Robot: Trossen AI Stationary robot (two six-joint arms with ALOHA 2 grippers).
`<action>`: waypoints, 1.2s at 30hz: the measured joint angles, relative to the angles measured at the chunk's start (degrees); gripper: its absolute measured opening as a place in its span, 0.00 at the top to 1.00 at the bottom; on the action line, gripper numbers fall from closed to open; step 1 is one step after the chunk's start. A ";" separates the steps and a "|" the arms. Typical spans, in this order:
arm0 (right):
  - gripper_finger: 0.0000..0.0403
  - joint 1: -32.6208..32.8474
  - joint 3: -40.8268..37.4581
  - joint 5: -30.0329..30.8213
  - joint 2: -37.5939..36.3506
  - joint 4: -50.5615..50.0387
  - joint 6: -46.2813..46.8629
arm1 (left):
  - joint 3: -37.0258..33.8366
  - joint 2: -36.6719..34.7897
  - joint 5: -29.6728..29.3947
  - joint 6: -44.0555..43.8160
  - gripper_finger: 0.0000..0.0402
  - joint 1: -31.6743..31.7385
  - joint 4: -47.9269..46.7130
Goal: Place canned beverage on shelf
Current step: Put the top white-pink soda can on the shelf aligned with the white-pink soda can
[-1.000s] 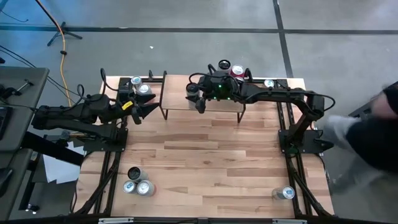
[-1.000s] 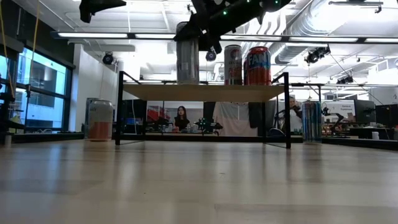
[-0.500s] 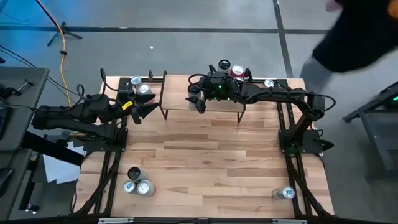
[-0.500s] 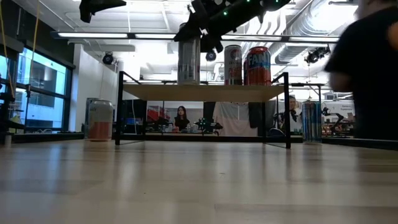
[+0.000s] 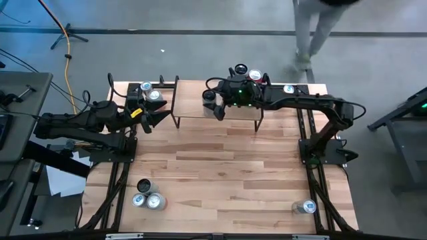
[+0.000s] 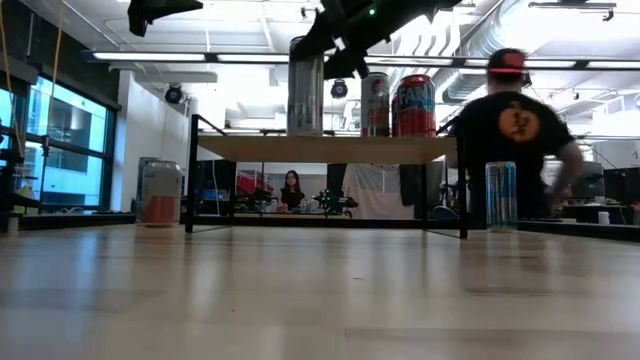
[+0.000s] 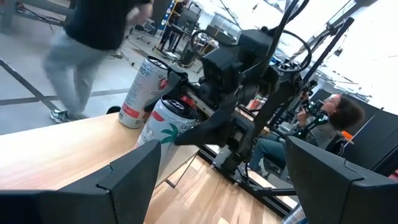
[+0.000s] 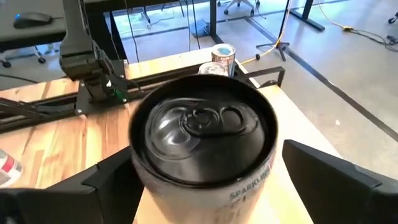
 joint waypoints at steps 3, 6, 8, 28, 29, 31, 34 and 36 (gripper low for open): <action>0.13 -0.14 0.00 0.03 -1.96 -1.70 -0.02 | 0.00 0.00 -0.02 -0.13 0.25 0.00 0.04; 0.13 -0.49 0.00 0.00 -3.76 -3.61 -0.20 | 0.00 0.00 0.00 -0.33 0.25 0.00 0.06; 0.13 -0.68 0.00 0.21 -4.75 -4.70 -0.11 | 0.00 -0.02 0.00 -0.33 0.25 0.00 0.02; 0.13 -0.99 0.02 1.89 -11.51 -8.93 0.65 | -0.02 -0.02 0.02 -0.35 0.25 -0.01 -0.10; 0.13 -0.92 0.02 2.27 -12.13 -9.13 0.89 | -0.02 0.00 0.04 -0.35 0.25 -0.01 -0.11; 0.13 -0.73 0.02 2.58 -13.62 -11.21 2.10 | -0.02 -0.02 0.03 -0.26 0.25 -0.02 -0.13; 0.13 0.80 0.02 2.73 -15.20 -14.08 5.56 | -0.02 0.00 0.04 1.00 0.25 -0.02 -0.13; 0.13 2.99 0.02 2.77 -15.73 -16.87 6.90 | -0.02 -0.02 0.02 1.47 0.25 -0.02 -0.11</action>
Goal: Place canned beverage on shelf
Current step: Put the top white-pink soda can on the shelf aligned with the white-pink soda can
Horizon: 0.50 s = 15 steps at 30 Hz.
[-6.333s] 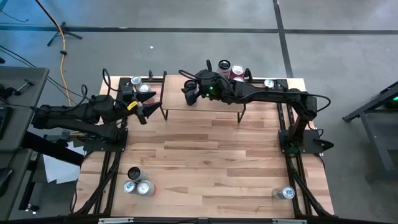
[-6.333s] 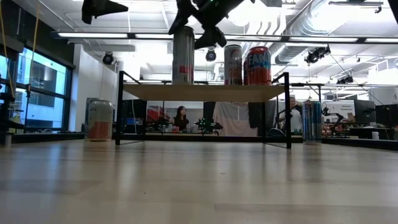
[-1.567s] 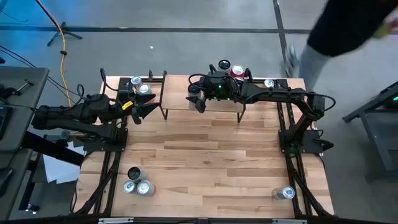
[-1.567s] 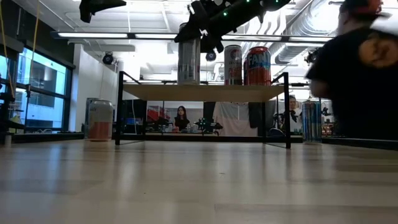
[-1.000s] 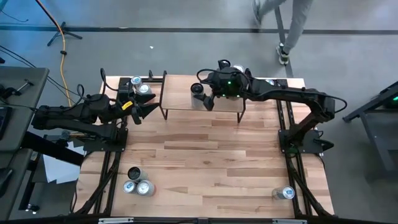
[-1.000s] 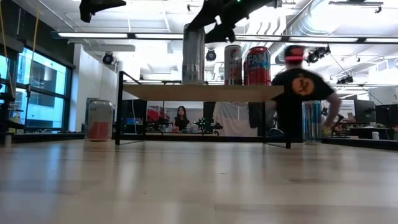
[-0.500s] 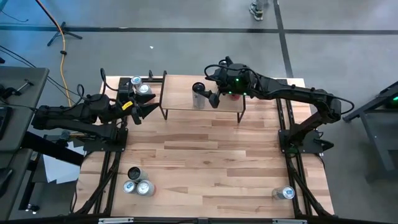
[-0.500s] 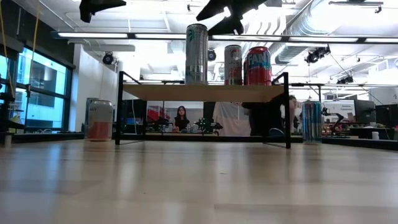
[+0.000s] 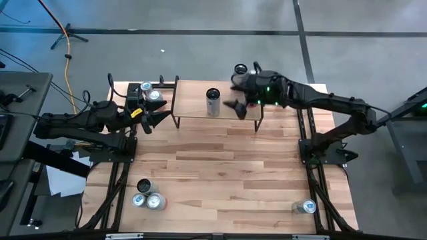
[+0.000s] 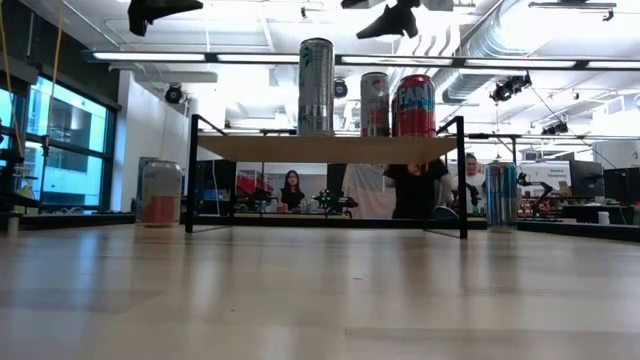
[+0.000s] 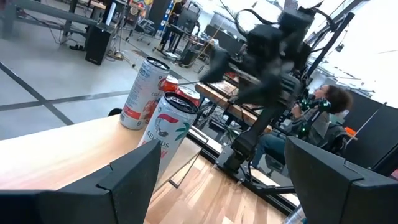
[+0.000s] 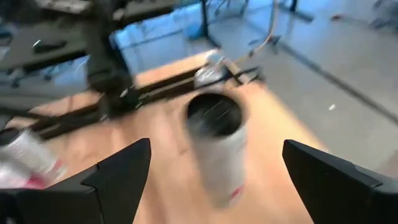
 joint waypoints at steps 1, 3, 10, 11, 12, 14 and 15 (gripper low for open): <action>0.13 1.48 0.00 0.51 -0.08 -1.57 0.72 | 0.00 0.02 -0.02 0.02 0.25 0.00 -0.02; 0.13 4.95 -0.02 2.96 -0.08 -5.11 2.02 | 0.00 0.02 -0.11 0.04 0.25 0.00 0.00; 0.13 20.50 -0.13 20.56 3.02 -8.56 13.25 | 0.00 0.02 -1.33 2.63 0.25 0.00 -0.10; 0.13 22.77 -0.13 24.89 3.78 -8.26 16.21 | 0.00 0.02 -1.77 3.74 0.25 0.00 -0.04; 0.13 24.74 -0.13 29.26 4.82 -8.10 19.32 | 0.00 0.02 -2.51 5.11 0.25 0.00 0.12; 0.13 28.14 -0.13 37.43 7.46 -8.07 26.91 | 0.00 0.00 -4.62 8.76 0.25 0.00 0.31; 0.13 29.32 0.00 40.71 9.11 -8.19 31.55 | 0.00 0.00 -5.58 11.07 0.25 0.00 0.29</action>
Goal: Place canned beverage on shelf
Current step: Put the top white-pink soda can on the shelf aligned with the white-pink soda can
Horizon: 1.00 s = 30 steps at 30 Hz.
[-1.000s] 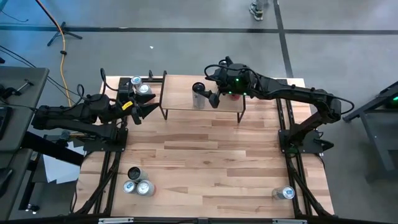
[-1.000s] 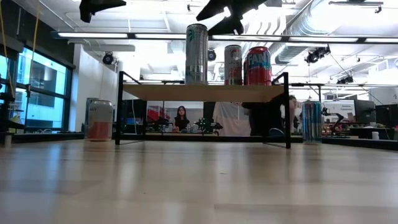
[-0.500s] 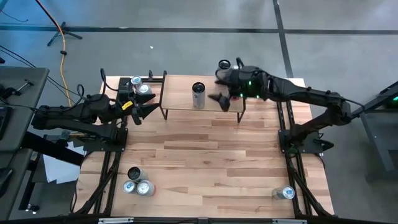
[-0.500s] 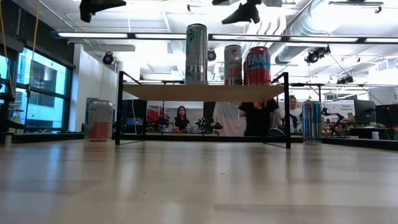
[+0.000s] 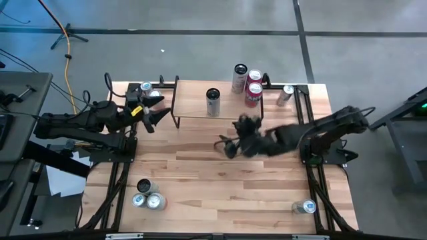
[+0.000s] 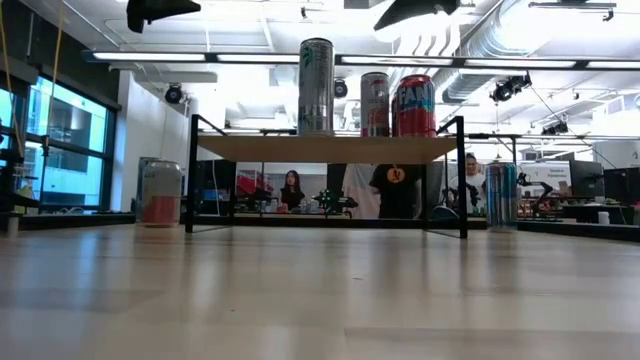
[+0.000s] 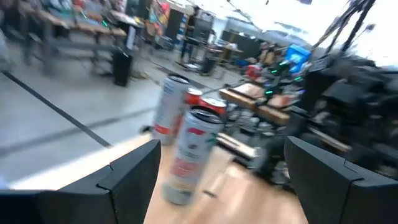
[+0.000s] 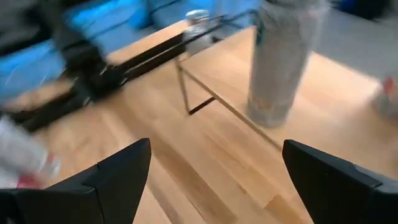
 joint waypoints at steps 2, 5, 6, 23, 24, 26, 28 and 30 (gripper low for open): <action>0.13 1.35 1.43 4.59 3.86 0.01 9.62 | 0.00 0.02 -1.72 4.28 0.25 0.00 -0.07; 0.13 1.05 7.07 6.62 11.65 -2.05 18.15 | 0.00 0.00 -2.70 8.08 0.25 0.02 -0.12; 0.13 0.60 10.14 7.14 14.55 -4.69 20.02 | 0.00 0.00 -2.70 9.19 0.25 0.02 -0.18; 0.13 -5.36 48.63 16.48 44.10 -43.60 54.13 | 0.00 -0.12 -1.91 15.65 0.25 0.02 -6.28; 0.13 -5.59 48.63 16.69 44.06 -43.85 53.96 | 0.00 -0.22 -1.94 15.65 0.25 0.02 -6.55; 0.13 -6.12 48.68 18.62 44.06 -42.72 52.60 | 0.00 -0.24 -1.95 15.65 0.25 0.02 -6.39; 0.13 -6.57 49.41 19.88 44.15 -41.95 49.85 | 0.00 -0.20 -2.15 15.65 0.25 0.02 -6.48; 0.13 -7.11 50.63 20.28 44.15 -41.01 46.43 | 0.00 -0.22 -2.35 15.65 0.25 0.01 -6.46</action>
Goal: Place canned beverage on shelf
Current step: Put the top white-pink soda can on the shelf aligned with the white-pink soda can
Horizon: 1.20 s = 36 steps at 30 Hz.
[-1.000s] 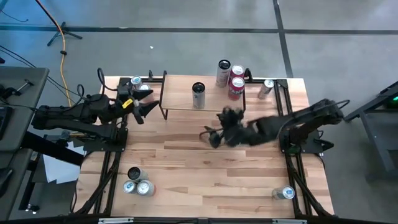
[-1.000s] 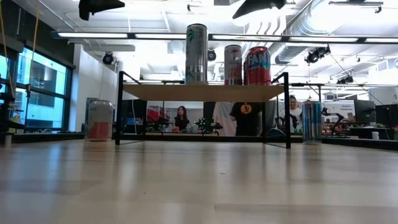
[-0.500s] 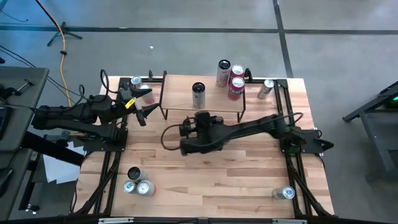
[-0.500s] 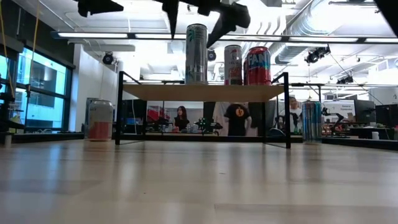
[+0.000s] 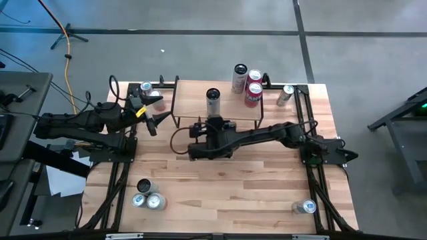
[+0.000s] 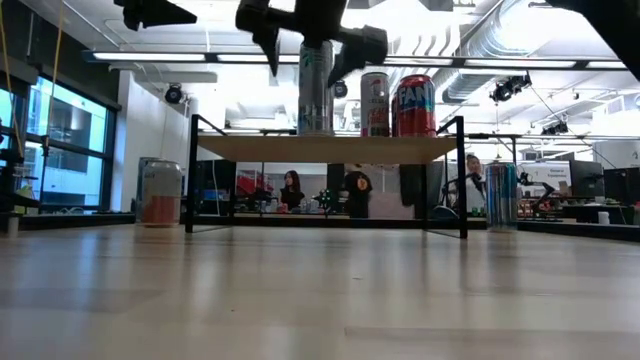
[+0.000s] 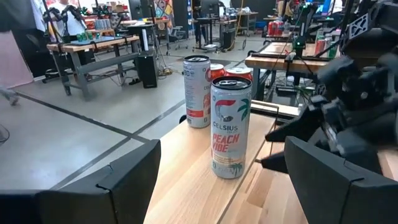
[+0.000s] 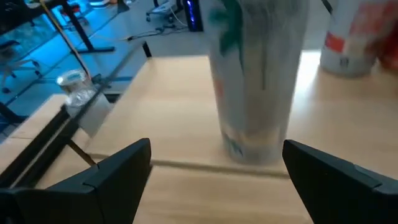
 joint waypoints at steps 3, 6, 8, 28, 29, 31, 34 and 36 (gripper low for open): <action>0.13 -0.99 1.12 0.69 -0.09 0.54 -4.97 | 0.00 0.02 -0.23 -0.02 0.25 0.01 0.00; 0.13 -2.17 1.82 0.86 -0.06 0.47 -6.94 | 0.00 0.02 -1.42 -0.04 0.25 0.00 0.02; 0.13 -2.85 2.08 0.82 -0.06 0.37 -7.43 | 0.00 0.02 -1.73 -0.04 0.25 0.01 0.00; 0.13 -9.15 2.22 1.96 -0.04 0.31 -14.44 | 0.00 0.07 -3.37 1.36 0.25 -0.01 -0.22; 0.13 -9.44 2.22 1.96 -0.04 0.33 -14.63 | 0.00 0.07 -3.37 1.36 0.25 -0.01 -0.24; 0.13 -10.00 2.22 1.95 -0.04 0.32 -14.66 | 0.00 0.07 -3.37 1.36 0.25 0.01 -0.24; 0.13 -10.81 2.22 0.66 -0.04 0.32 -14.85 | 0.00 0.07 -3.37 1.36 0.25 0.01 -0.24; 0.14 -11.31 2.22 -0.86 -0.04 0.27 -14.88 | 0.00 0.07 -3.37 1.33 0.25 -0.01 -0.24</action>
